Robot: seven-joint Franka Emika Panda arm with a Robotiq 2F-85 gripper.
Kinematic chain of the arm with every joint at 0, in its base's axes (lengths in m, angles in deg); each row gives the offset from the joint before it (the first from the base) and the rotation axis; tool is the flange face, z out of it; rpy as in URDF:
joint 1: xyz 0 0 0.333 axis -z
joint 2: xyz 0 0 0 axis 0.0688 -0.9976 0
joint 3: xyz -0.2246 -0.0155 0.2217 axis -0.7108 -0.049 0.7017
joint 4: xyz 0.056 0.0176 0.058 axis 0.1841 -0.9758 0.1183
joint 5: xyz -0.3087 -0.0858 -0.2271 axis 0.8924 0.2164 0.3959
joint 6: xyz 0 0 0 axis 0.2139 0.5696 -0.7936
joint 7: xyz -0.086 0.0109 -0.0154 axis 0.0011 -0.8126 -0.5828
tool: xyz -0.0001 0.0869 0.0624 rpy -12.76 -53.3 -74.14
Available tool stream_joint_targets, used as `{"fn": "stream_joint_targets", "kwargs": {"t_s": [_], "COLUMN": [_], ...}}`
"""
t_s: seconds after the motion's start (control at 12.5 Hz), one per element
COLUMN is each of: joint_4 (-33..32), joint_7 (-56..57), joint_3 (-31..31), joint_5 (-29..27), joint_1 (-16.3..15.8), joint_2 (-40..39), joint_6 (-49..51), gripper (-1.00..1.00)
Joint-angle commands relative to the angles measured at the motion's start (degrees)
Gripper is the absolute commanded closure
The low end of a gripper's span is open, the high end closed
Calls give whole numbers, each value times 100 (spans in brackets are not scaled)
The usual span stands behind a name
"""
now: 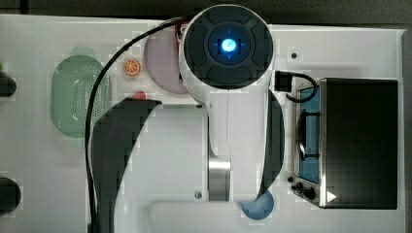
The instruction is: Flap open oven.
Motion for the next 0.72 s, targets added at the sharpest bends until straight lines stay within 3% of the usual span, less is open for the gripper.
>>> {"fn": "stream_joint_targets", "kwargs": {"t_s": [0.08,0.24,0.4,0.48,0.72], "joint_4": [-1380,-1380,-1380,-1380,-1379], "joint_7": [162,162,162,162,162], "joint_3": [-285,-284,-285,-285,-288], "joint_5": [158,159,159,159,159], "joint_1": [301,301,301,301,302], "joint_2": [1880,1881,1880,1880,1879], "joint_6": [701,701,701,701,703], "gripper": [-57,-99,-100,-90,-15]}}
